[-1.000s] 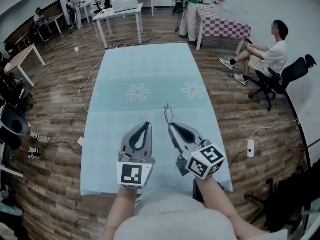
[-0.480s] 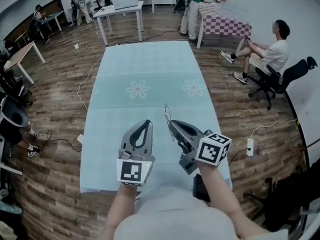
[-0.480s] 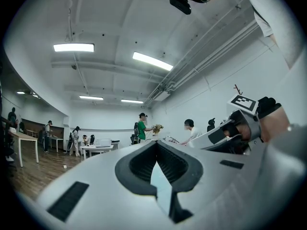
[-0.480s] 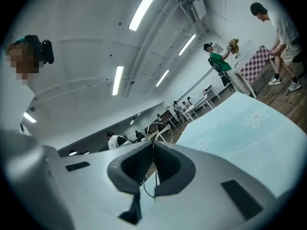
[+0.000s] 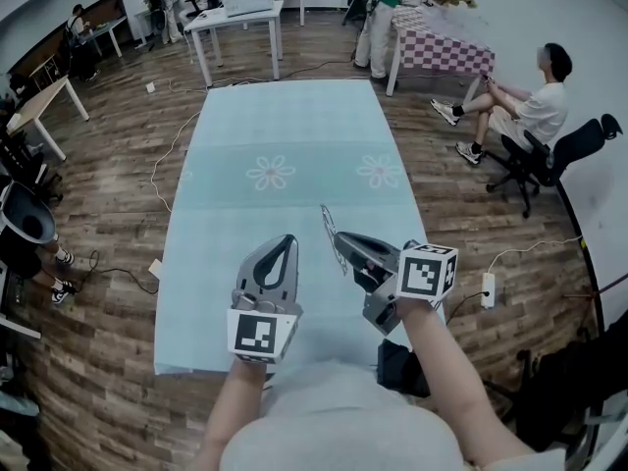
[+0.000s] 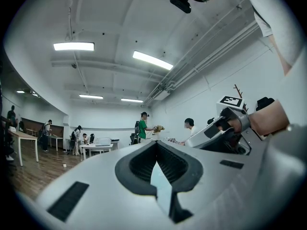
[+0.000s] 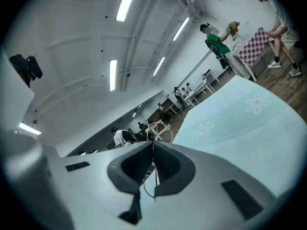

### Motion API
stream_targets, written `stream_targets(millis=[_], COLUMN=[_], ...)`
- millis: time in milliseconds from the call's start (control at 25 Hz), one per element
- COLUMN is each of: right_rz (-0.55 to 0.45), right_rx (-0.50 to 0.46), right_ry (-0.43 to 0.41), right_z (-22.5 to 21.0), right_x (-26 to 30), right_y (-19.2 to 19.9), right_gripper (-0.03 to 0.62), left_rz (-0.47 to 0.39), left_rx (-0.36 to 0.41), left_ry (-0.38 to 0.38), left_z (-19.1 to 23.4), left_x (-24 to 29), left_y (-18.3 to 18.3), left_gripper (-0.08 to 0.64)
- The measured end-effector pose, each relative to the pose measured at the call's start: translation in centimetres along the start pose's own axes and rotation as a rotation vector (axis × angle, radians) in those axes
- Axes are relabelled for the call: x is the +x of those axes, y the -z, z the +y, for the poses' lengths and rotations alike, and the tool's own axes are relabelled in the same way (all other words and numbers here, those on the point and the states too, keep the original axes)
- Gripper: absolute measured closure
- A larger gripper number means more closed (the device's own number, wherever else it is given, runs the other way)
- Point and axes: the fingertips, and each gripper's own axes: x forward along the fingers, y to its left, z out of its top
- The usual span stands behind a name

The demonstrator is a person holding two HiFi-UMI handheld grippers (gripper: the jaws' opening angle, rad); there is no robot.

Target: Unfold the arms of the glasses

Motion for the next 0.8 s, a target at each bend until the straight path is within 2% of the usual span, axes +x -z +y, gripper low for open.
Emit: stream_targets(millis=[400, 640, 760, 800], right_rz=[0.132, 0.185, 0.194, 0.197], right_rx=[0.085, 0.169, 0.219, 0.228], right_ry=[-0.055, -0.113, -0.139, -0.144], right_z=[-0.2, 0.0, -0.3, -0.3], right_x=[0.0, -0.5, -1.4, -1.6], right_y=[0.8, 0.9, 0.9, 0.9], right_gripper=[0.581, 0.583, 0.582, 0.581], left_rz=[0.023, 0.072, 0.122, 0.129], left_rx=[-0.007, 0.037, 0.053, 0.055], left_ry=[0.036, 0.088, 0.153, 0.175], left_z=[-0.8, -1.2, -2.2, -2.4], left_x=[0.3, 0.4, 1.0, 1.1], left_y=[0.7, 2.0, 3.2, 3.4], left_gripper=[0.551, 0.545, 0.453, 0.453])
